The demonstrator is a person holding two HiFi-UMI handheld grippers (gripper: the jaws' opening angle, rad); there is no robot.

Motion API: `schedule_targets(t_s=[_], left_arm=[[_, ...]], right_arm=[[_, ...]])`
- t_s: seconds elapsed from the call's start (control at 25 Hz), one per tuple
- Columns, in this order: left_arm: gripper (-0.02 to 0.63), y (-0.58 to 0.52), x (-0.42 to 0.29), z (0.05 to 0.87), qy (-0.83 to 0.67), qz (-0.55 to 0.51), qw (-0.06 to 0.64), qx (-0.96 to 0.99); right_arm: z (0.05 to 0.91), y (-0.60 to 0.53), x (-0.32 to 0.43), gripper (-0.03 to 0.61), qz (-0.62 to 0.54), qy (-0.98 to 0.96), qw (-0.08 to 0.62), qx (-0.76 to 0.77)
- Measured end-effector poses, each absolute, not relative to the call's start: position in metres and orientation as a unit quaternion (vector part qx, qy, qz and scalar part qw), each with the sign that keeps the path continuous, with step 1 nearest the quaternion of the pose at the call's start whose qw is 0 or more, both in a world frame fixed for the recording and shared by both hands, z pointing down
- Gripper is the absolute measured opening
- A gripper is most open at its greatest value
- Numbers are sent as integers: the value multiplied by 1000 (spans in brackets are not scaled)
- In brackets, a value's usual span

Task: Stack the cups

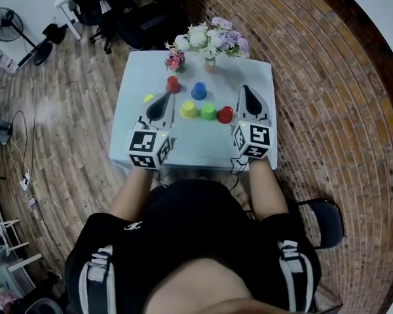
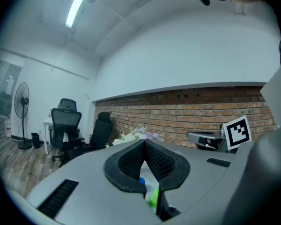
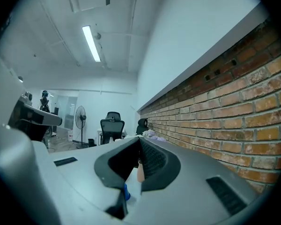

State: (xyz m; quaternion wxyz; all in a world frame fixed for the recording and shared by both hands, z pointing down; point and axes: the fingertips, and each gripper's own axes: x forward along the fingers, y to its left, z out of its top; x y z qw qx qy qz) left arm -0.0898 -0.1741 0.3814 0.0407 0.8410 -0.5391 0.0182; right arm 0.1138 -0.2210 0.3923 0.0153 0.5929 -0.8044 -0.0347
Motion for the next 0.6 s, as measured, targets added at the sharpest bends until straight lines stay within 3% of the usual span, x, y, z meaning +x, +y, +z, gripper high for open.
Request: schedule_targets(t_s=[0.12, 0.2, 0.6], left_arm=[[7, -176, -97, 390, -546, 33, 23, 837], [373, -178, -103, 400, -534, 46, 7, 844], [397, -195, -196, 527, -549, 171, 63, 816]], right_arm=[[391, -225, 118, 0, -38, -806, 19, 591], [393, -226, 117, 0, -39, -807, 22, 588], [415, -222, 93, 0, -29, -809, 45, 586]])
